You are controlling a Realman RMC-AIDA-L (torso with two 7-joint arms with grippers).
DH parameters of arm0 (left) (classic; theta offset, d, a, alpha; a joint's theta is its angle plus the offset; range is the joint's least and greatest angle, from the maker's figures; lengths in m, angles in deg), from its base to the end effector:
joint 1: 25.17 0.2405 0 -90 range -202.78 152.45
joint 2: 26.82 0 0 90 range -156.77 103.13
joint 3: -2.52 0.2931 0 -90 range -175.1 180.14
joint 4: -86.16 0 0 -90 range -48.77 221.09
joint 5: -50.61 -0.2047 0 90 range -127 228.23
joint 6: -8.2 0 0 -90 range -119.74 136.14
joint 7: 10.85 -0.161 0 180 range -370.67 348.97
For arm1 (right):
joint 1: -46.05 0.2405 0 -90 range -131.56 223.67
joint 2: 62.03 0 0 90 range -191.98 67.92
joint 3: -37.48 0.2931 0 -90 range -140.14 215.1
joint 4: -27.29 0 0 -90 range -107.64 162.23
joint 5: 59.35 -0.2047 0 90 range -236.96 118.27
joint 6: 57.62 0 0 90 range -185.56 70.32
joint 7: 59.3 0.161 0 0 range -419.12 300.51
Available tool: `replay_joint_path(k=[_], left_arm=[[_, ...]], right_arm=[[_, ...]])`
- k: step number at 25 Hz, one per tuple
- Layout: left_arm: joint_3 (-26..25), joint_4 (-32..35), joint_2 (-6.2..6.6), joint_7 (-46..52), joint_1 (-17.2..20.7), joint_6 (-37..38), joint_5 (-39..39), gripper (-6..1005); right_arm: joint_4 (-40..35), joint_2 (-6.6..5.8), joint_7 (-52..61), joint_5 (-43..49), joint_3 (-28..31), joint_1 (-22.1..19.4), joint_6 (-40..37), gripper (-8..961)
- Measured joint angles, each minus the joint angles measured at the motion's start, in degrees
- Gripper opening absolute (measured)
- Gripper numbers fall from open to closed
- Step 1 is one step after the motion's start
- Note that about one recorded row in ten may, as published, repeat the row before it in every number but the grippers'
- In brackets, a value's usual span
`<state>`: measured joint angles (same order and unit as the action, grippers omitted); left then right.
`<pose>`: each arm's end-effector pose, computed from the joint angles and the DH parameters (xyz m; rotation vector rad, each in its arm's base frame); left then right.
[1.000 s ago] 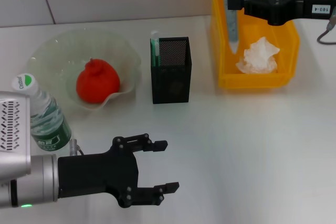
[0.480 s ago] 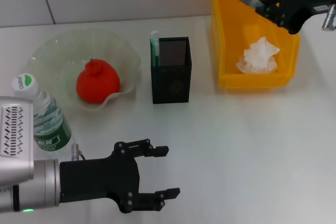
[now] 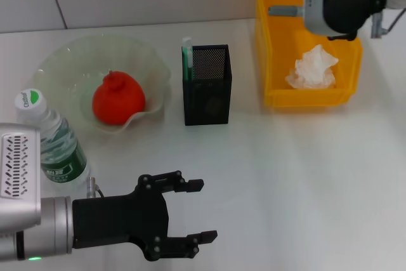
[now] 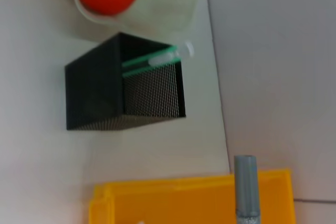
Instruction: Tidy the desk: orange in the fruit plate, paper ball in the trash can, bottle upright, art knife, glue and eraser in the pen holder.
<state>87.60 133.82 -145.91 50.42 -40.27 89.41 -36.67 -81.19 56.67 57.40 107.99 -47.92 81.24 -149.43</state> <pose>-0.2567 0.2635 -0.0997 -2.9469 -0.0593 -0.7205 0.1263 0.3841 0.0446 -2.3312 -0.3260 -0.7409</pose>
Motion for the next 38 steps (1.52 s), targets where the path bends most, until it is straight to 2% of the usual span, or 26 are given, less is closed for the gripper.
replay_joint_path(k=[4,21,25,29,34,38], left_arm=[[0.0,-0.69,0.0,-0.67,0.03,0.01,0.34,773],[0.0,-0.82,0.09,-1.07,0.37,0.01,0.89,773],[0.0,-0.91,0.09,-1.13,0.44,0.01,0.99,772],[0.0,-1.33,0.09,-1.16,0.38,0.01,1.04,772],[0.0,-1.4,0.08,-1.17,0.14,0.01,1.15,772],[0.0,-1.45,0.02,-1.16,0.04,0.01,1.2,772]], right_arm=[[0.68,0.09,-0.32,0.1,-1.12,1.65,-0.5,110],[2.05,0.2,-4.9,0.11,-2.22,2.43,-1.49,110],[2.52,0.65,0.95,-0.2,-2.42,-0.02,4.48,111],[2.94,0.91,7.07,-1.27,-5.5,-5.63,13.48,111],[2.66,1.04,10.24,-1.37,-6.97,-7.93,17.5,111],[2.96,0.98,12.53,-1.06,-6.73,-7.91,19.44,111]])
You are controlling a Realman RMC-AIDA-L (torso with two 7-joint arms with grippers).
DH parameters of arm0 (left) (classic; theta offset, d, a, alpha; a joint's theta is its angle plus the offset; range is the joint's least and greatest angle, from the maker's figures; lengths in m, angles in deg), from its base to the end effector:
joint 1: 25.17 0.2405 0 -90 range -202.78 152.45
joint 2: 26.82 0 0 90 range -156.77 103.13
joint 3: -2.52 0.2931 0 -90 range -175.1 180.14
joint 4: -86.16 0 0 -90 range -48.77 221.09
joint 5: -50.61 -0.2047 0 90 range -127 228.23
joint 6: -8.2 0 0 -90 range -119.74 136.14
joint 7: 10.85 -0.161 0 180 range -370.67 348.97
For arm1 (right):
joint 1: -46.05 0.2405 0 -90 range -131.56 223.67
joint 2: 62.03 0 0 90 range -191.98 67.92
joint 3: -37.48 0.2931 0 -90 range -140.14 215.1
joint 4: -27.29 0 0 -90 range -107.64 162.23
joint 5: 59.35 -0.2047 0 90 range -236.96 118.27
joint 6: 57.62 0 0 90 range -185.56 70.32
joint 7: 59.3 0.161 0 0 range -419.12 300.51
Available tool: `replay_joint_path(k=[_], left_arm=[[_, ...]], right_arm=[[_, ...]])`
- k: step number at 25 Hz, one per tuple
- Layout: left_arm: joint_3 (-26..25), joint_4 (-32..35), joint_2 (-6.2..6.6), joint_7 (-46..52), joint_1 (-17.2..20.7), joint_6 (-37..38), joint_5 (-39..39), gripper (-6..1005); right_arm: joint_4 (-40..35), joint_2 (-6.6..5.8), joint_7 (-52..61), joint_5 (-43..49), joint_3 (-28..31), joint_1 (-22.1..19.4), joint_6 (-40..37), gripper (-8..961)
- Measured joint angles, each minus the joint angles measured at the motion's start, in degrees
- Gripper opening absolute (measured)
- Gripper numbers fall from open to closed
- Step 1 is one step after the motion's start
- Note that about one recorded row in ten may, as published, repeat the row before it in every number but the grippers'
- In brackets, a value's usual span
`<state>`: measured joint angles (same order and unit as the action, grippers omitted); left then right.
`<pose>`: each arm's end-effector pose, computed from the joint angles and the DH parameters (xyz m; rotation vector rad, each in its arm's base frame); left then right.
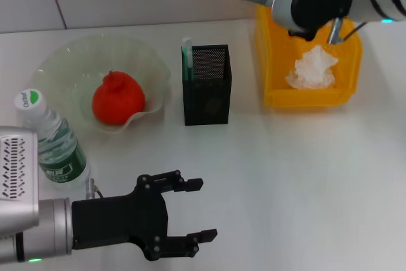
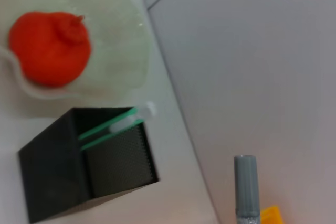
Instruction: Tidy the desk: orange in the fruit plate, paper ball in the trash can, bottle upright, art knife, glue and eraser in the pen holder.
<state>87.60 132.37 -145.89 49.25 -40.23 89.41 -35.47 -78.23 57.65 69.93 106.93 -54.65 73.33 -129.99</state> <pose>-0.2591 0.2624 -0.1005 -2.9337 -0.0738 -0.7391 0.1347 0.3874 0.0171 -2.2685 -0.1557 -0.4571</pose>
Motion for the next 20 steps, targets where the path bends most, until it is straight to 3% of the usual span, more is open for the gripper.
replay_joint_path(k=[10,20], left_arm=[[0.0,-0.61,-0.02,-0.56,0.18,0.0,0.51,772],[0.0,-1.32,-0.02,-1.51,0.48,0.0,1.39,772]], right_arm=[[-0.35,0.07,9.47,-1.89,0.08,-1.93,10.6,110],[1.46,0.08,11.08,-22.62,0.67,-10.49,30.08,110]])
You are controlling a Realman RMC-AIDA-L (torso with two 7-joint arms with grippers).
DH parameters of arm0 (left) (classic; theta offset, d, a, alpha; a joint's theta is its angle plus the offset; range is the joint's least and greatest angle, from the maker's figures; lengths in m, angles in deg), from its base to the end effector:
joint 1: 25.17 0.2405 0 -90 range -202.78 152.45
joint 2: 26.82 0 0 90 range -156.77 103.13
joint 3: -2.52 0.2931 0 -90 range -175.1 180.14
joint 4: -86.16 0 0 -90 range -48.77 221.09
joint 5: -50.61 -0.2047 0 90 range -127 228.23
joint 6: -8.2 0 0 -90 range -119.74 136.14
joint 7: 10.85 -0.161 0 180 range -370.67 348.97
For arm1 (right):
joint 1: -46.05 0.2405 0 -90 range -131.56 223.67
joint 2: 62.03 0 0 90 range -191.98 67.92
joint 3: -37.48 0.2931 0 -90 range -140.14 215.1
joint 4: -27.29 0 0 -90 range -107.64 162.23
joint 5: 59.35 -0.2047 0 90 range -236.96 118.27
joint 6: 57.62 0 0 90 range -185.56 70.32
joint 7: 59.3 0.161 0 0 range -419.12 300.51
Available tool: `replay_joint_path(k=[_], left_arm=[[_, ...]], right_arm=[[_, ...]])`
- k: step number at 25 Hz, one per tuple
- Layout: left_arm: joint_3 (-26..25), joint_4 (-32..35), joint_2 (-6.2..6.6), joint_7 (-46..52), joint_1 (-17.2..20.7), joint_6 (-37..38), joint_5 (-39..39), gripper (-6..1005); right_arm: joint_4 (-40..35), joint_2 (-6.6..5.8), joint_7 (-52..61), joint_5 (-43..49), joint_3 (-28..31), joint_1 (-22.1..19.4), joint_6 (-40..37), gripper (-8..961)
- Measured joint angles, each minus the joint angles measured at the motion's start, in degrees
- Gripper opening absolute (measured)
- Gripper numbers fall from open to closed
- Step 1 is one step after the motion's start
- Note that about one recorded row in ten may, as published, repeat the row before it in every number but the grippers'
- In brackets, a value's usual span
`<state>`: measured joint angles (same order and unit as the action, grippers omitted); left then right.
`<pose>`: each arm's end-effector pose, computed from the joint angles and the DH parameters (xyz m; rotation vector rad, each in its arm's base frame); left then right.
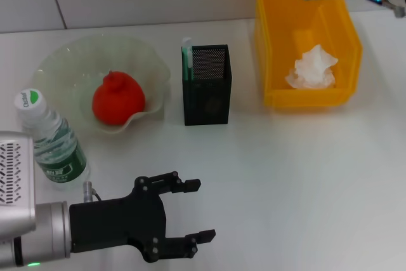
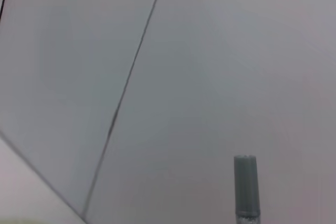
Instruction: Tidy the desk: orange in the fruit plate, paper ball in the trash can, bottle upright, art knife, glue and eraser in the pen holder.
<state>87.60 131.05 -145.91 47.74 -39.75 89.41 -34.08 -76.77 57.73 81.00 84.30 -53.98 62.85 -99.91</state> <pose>-0.2625 0.2597 -0.1010 -2.9136 -0.0888 -0.7595 0.1176 0.3839 0.0289 -2.1455 0.1998 0.3237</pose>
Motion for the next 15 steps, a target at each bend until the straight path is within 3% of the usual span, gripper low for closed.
replay_joint_path(k=[7,15], left_arm=[[0.0,-1.44,0.01,-1.44,-0.35,0.0,0.97,772],[-0.15,-1.34,0.16,-1.49,-0.06,0.0,1.35,771]], right_arm=[[7.17,-0.42,-3.18,-17.08,0.06,-3.31,6.9,108],[13.66,-0.5,-12.45,-41.16,2.25,-4.16,7.31,109]])
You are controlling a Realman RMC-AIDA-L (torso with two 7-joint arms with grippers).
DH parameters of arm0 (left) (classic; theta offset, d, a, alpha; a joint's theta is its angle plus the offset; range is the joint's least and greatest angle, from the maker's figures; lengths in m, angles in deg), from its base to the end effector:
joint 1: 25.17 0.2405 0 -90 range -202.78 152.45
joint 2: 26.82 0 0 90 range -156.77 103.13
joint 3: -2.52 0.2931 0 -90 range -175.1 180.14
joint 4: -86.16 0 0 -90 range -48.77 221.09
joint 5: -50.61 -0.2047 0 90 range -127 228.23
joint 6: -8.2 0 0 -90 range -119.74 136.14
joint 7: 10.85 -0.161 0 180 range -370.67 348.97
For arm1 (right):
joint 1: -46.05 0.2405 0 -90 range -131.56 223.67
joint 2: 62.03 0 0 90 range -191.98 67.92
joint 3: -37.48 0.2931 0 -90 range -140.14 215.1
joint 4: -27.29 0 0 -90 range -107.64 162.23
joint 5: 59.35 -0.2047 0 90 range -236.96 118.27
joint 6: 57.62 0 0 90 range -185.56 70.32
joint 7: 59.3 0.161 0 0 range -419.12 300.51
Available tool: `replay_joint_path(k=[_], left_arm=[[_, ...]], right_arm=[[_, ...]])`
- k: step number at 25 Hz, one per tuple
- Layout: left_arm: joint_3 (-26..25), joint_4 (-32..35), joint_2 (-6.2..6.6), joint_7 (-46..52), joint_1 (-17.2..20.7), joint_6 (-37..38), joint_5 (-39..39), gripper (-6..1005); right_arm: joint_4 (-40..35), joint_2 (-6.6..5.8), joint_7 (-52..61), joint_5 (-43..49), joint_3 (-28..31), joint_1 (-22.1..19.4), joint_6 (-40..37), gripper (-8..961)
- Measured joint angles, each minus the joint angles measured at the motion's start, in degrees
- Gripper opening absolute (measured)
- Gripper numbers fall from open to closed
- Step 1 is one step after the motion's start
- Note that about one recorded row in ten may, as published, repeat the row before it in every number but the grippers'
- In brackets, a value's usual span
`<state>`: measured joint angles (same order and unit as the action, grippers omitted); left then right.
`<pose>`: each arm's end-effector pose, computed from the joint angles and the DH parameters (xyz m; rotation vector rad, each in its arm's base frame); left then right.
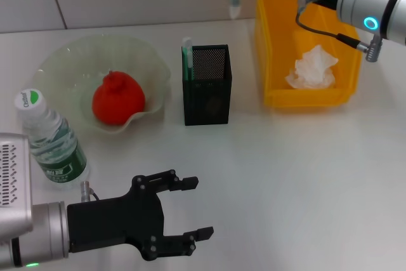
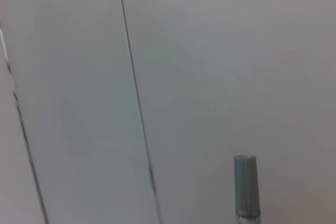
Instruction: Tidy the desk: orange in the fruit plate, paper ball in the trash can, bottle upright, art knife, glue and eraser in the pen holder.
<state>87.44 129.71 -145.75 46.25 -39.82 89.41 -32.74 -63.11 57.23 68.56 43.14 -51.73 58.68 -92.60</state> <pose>-0.2649 0.2601 -0.1000 -2.8935 -0.0912 -0.7747 0.1499 0.3799 0.0141 -2.1566 0.6583 0.8107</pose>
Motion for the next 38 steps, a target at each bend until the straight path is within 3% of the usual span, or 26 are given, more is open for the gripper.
replay_joint_path(k=[7,12,16,27,32,38], left_arm=[[-0.33,-0.23,0.02,-0.57,0.07,0.02,0.11,771],[-0.12,-0.2,0.01,-0.59,0.07,0.18,0.73,771],[-0.01,-0.11,-0.04,-0.59,0.07,0.24,1.11,771],[0.08,-0.29,-0.15,-0.55,0.06,0.35,1.51,771],[0.66,-0.38,-0.17,-0.66,0.06,0.01,1.59,771],[0.84,-0.4,-0.17,-1.17,0.07,0.05,2.23,771]], right_arm=[[7.36,0.0,-14.5,-28.86,4.85,-1.24,-8.25,109],[18.55,0.04,-22.15,-44.85,9.77,0.11,-19.7,109],[29.2,0.0,-25.16,-52.21,13.75,2.79,-30.35,109],[53.27,-0.1,-16.09,-56.75,25.65,11.3,-54.28,108],[54.08,-0.09,-8.86,-56.89,27.12,11.42,-58.11,108],[54.09,-0.09,-10.66,-56.14,26.67,11.56,-58.96,109]])
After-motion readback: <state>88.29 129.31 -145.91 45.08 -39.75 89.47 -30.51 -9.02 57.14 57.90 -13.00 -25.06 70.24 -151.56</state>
